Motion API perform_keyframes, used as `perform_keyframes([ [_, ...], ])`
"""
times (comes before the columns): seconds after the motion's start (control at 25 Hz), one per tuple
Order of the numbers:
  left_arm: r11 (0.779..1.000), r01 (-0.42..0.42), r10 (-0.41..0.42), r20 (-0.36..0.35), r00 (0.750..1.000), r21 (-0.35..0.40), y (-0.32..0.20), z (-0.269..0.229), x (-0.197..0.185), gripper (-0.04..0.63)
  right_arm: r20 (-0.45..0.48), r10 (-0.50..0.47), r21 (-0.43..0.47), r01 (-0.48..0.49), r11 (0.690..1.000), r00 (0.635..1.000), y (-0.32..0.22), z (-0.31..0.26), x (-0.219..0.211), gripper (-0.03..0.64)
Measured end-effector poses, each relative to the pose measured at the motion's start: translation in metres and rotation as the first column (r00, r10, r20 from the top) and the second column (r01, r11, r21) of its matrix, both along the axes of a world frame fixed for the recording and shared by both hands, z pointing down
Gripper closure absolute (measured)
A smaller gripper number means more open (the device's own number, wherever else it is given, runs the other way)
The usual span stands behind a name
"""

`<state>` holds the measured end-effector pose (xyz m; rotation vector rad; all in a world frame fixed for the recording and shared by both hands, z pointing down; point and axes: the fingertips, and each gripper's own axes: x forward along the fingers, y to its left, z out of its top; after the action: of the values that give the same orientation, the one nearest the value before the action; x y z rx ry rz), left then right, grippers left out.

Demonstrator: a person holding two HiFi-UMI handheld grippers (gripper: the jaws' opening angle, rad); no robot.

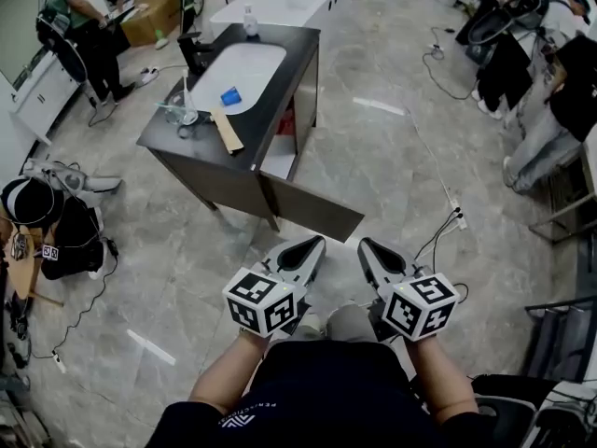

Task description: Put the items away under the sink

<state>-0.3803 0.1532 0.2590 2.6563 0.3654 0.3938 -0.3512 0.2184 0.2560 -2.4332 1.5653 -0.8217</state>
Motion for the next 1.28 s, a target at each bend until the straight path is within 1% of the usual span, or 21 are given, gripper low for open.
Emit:
perform_keyframes([
  [0.12,1.0,-0.015,0.015,-0.013,1.0,-0.008,0.001,0.0,0.005,0.581,0.037,0.011,0.017,-0.011,1.0,0.999,-0.002,0.003,0.006,0.583],
  [0.24,0.999,-0.032,0.032,-0.019,0.999,0.005,0.004,0.001,0.012,0.581,0.071,0.01,0.036,-0.012,0.999,0.997,-0.007,0.003,0.015,0.583],
  [0.4,1.0,-0.027,0.027,-0.023,0.999,0.004,0.003,0.003,0.029,0.581,0.052,-0.008,0.015,0.007,1.0,0.999,-0.013,0.007,0.035,0.582],
  [0.6,0.999,-0.046,0.046,-0.035,0.998,-0.007,0.006,0.006,0.06,0.581,0.058,-0.047,0.022,0.046,0.999,0.997,-0.016,0.011,0.069,0.582],
  [0.76,1.0,-0.016,0.015,-0.025,1.0,-0.026,0.009,0.009,0.099,0.581,0.056,-0.048,0.006,0.047,0.999,0.997,-0.005,0.011,0.113,0.583],
  [0.92,0.999,0.003,-0.005,-0.036,0.999,-0.053,0.018,0.008,0.146,0.581,0.06,-0.082,-0.002,0.082,0.997,0.995,0.007,0.012,0.158,0.581],
  [1.12,0.999,0.001,-0.002,-0.013,1.0,-0.043,0.042,0.017,0.206,0.581,0.051,-0.111,-0.01,0.111,0.994,0.993,0.031,0.018,0.21,0.581],
  [1.28,1.0,-0.014,0.014,-0.009,1.0,-0.028,0.069,0.016,0.253,0.581,0.037,-0.139,-0.026,0.14,0.99,0.99,0.058,0.019,0.246,0.581],
])
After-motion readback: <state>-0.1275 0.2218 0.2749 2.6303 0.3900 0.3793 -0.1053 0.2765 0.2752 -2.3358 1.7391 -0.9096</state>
